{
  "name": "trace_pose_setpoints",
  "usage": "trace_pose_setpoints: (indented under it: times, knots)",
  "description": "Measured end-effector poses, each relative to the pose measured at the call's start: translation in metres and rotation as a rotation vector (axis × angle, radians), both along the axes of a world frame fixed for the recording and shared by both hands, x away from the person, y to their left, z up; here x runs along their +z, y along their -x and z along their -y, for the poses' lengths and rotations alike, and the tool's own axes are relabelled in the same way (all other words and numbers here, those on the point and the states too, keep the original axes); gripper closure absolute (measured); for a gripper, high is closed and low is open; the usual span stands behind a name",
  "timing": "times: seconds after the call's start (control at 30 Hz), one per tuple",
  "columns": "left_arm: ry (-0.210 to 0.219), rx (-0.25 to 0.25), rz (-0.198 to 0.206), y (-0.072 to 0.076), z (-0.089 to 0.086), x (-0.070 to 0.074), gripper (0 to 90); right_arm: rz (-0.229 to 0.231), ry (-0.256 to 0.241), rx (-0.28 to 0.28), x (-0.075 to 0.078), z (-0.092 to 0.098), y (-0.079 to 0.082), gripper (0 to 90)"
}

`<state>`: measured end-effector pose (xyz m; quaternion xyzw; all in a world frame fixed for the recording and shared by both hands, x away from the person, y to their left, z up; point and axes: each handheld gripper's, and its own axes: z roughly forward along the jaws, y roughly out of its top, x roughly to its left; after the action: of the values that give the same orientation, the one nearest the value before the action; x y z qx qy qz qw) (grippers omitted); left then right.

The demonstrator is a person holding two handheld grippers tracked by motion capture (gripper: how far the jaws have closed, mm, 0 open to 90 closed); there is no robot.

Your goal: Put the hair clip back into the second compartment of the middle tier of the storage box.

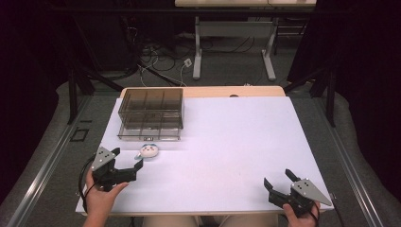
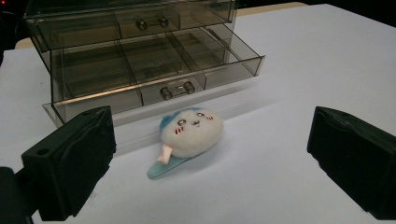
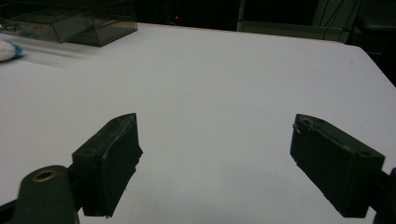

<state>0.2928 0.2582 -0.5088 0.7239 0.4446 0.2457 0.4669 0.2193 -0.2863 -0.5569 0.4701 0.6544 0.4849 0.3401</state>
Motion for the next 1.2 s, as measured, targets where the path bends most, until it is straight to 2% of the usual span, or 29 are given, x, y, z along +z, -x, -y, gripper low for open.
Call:
trace_pose_setpoints:
  times: [0.47,0.83,1.0,1.2]
  knots:
    - [-0.025,0.004,-0.02,-0.018,0.001,0.009,1.1,-0.005,0.007,0.003,0.0,0.0,0.0,15.2]
    - [-0.034,0.009,-0.073,-0.034,0.005,0.007,1.1,-0.004,-0.005,0.0,0.0,0.0,0.0,15.2]
    - [-0.056,0.003,-0.098,-0.041,0.007,0.006,1.1,-0.007,0.005,0.0,0.0,0.0,0.0,15.1]
    - [-0.053,0.0,-0.125,-0.046,0.01,0.004,1.1,-0.004,0.001,-0.002,0.0,0.001,0.0,15.1]
